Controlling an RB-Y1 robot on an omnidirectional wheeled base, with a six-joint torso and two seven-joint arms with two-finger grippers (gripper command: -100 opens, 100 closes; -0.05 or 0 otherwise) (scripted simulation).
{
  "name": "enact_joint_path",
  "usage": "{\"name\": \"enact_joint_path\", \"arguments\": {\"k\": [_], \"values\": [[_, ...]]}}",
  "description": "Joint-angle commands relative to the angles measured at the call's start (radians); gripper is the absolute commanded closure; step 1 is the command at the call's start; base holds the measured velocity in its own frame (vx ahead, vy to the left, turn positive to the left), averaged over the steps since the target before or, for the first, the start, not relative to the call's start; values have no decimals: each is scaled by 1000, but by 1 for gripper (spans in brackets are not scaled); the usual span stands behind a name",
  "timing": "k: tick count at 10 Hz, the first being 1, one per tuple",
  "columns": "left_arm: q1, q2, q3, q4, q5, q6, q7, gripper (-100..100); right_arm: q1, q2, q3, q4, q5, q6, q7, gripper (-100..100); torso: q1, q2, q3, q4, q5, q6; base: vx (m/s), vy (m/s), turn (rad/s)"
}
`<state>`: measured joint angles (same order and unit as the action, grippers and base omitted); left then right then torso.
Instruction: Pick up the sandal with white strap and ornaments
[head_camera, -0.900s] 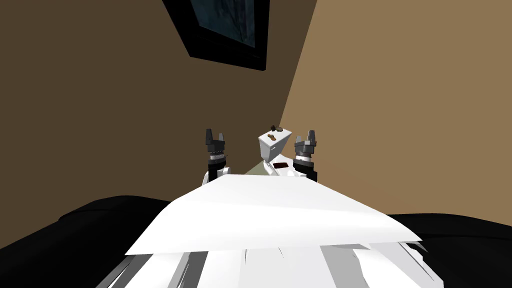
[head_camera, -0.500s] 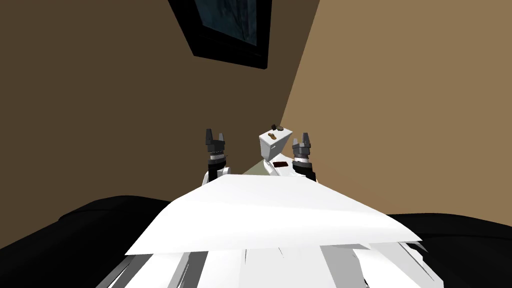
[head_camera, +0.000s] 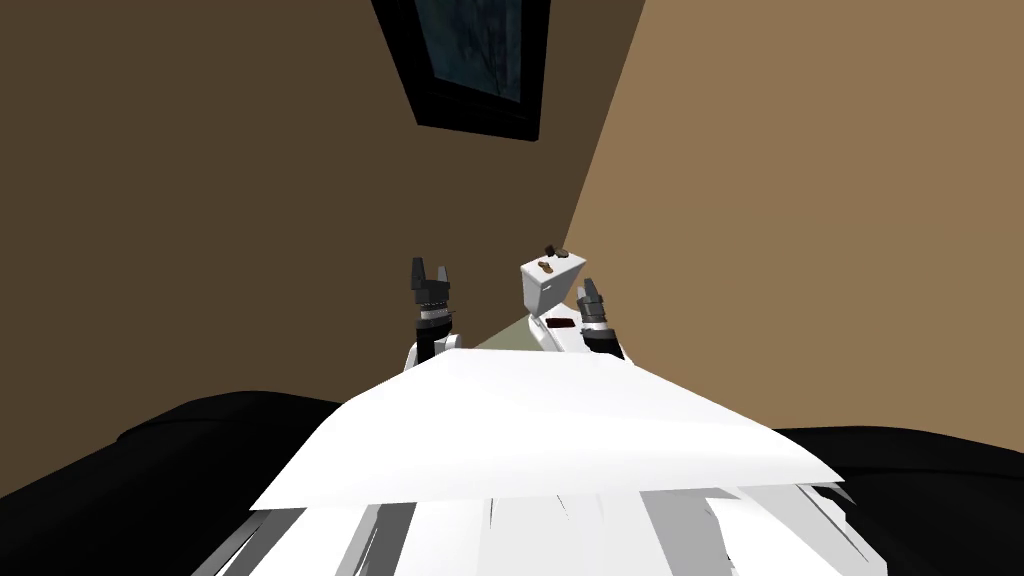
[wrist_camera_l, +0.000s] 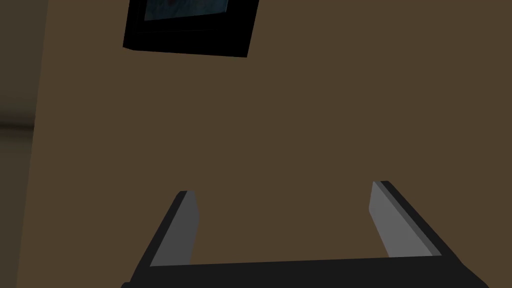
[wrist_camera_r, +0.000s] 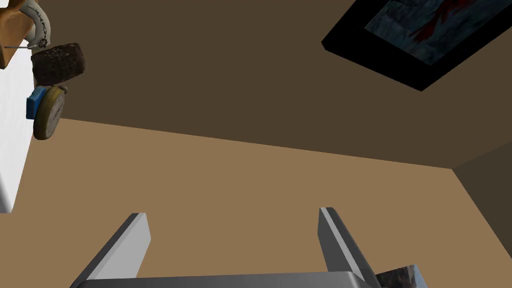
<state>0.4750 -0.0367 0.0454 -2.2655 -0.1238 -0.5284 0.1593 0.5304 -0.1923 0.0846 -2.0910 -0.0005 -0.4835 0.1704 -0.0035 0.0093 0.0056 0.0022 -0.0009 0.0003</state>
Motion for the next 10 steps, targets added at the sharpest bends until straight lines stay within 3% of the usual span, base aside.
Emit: {"name": "enact_joint_path", "arguments": {"k": [1,2,5,6,7,8,9,10], "values": [[0,0,0,0,0,0,0,0,0,-44,7,50,20,-17,11,-100,0,0,0,0,0,0,-122,-46,108],[0,0,0,0,0,0,0,0,0,-44,7,62,20,-17,11,-100,0,-1,0,0,0,0,-96,-28,73],[0,0,0,0,0,0,0,0,1,-118,22,138,55,-38,29,-100,1,-3,-2,-1,0,0,-106,-14,126],[0,0,0,0,0,0,0,0,1,-118,22,160,55,-38,29,-100,2,-2,-1,-1,0,-1,-96,-1,77],[0,0,0,0,0,0,0,0,1,-158,30,203,72,-48,37,-100,2,-3,-2,-1,0,0,-131,-16,159],[0,0,0,0,0,0,0,0,1,-158,30,214,72,-48,37,-100,1,-2,-1,0,0,0,-106,-28,78],[0,0,0,0,0,0,0,0,1,-198,38,250,90,-59,44,-100,0,-2,-1,0,0,0,-129,-28,189],[0,0,0,0,0,0,0,0,1,-198,38,270,90,-59,44,-100,0,-1,-1,0,0,0,-109,-10,97]]}}
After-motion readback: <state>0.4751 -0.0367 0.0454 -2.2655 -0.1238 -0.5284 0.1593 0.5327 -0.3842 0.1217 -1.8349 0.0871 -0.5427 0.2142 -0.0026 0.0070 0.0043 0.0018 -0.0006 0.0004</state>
